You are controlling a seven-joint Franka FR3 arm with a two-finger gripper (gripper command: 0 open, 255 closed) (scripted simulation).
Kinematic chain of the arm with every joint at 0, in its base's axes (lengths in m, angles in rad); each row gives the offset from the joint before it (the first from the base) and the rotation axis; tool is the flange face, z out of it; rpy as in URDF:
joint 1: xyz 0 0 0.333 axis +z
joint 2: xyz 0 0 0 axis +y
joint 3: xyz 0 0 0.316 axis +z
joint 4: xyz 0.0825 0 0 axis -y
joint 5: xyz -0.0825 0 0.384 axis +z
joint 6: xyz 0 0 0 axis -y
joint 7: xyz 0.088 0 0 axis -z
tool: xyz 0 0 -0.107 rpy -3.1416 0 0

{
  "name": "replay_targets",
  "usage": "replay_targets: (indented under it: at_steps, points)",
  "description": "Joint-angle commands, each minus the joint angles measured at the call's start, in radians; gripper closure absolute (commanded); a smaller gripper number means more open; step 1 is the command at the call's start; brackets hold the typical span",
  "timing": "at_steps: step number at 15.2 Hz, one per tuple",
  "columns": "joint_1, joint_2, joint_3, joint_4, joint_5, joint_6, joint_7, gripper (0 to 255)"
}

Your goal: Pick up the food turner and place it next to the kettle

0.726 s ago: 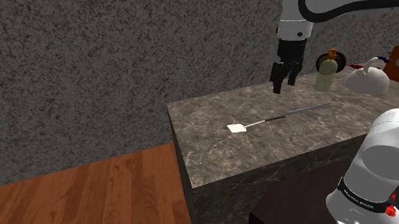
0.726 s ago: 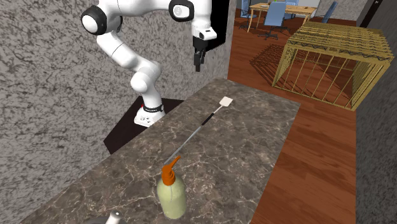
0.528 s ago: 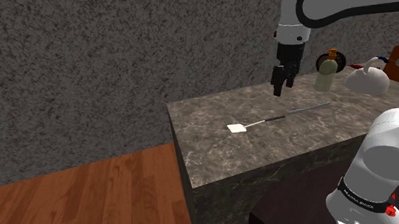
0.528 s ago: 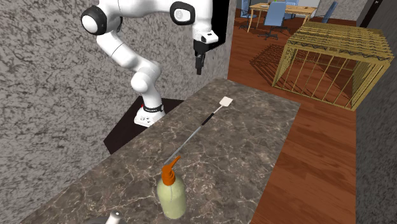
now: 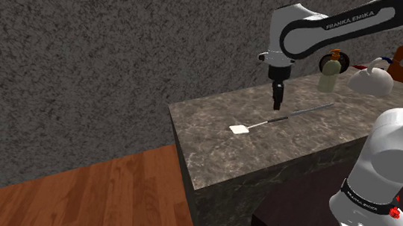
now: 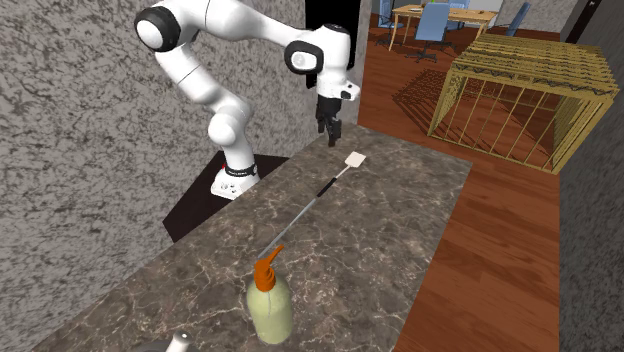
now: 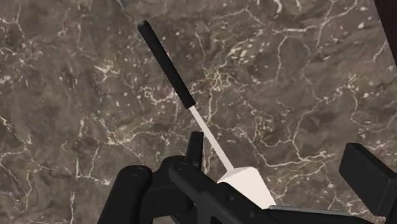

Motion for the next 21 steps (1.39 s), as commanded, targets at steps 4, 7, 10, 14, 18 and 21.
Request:
replay_targets:
  at_steps: [4, 7, 10, 14, 18, 21]
  points:
    - [0.07, 0.164, -0.084, -0.006, -0.06, 0.178, -0.324, 0]
    - [0.112, 0.278, -0.125, 0.007, -0.077, 0.287, -0.512, 0]
    - [0.112, 0.299, -0.13, -0.008, -0.077, 0.322, -0.52, 0]
    - [0.111, 0.335, -0.138, -0.035, -0.078, 0.385, -0.523, 0]
    - [0.111, 0.35, -0.141, -0.044, -0.077, 0.41, -0.524, 0]
    - [0.111, 0.35, -0.141, -0.044, -0.077, 0.41, -0.524, 0]
